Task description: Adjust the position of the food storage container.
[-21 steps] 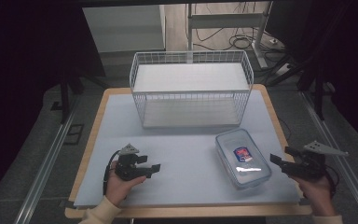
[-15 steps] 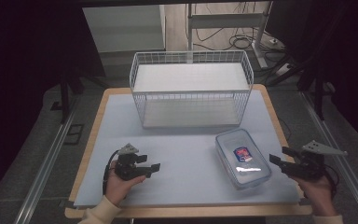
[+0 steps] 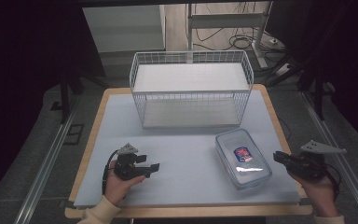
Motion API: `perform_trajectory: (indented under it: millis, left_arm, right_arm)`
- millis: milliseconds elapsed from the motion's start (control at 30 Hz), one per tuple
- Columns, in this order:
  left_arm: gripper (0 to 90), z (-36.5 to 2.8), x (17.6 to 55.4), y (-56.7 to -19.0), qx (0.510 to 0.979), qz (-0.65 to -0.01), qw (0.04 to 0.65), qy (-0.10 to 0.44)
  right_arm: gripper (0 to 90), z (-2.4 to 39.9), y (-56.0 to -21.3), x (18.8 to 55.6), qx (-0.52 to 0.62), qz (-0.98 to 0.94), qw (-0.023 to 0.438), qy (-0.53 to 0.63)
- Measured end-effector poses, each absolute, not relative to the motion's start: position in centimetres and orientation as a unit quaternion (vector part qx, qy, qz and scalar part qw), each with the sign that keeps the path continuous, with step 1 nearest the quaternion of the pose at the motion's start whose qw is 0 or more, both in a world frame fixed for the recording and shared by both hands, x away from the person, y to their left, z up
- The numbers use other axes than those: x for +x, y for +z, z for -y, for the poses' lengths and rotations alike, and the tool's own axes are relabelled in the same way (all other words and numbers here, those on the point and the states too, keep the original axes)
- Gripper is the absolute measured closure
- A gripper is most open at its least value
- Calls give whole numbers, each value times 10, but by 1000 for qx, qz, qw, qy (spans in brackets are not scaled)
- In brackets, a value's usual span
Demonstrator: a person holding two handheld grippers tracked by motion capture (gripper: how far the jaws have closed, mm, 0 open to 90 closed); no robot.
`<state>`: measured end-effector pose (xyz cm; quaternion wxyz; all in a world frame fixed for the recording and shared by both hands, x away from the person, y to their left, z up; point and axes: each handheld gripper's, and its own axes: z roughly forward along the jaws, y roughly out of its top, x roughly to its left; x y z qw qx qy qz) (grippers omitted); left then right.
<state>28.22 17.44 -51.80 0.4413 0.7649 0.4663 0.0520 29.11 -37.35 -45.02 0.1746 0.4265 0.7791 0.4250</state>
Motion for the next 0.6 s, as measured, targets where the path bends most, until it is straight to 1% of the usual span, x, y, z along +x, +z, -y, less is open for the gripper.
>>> perform_trajectory:
  millis: [33,67,167,367,500,600]
  left_arm:
    - [259,-174,282,-518,765,-466,442,52]
    - [259,-174,282,-518,765,-466,442,52]
    - [259,-174,282,-518,765,-466,442,52]
    - [259,-174,282,-518,766,-464,441,52]
    - [259,-175,281,-518,765,-465,442,51]
    - [259,-176,281,-518,765,-466,442,51]
  right_arm:
    - [880,373,-450,290,422,-787,173,415]
    - [890,373,-451,290,421,-790,172,411]
    - [892,372,-452,289,418,-797,173,401]
    - [894,368,-462,292,412,-821,158,364]
    - [895,366,-466,293,415,-825,157,349]
    - [895,363,-471,292,409,-836,143,337]
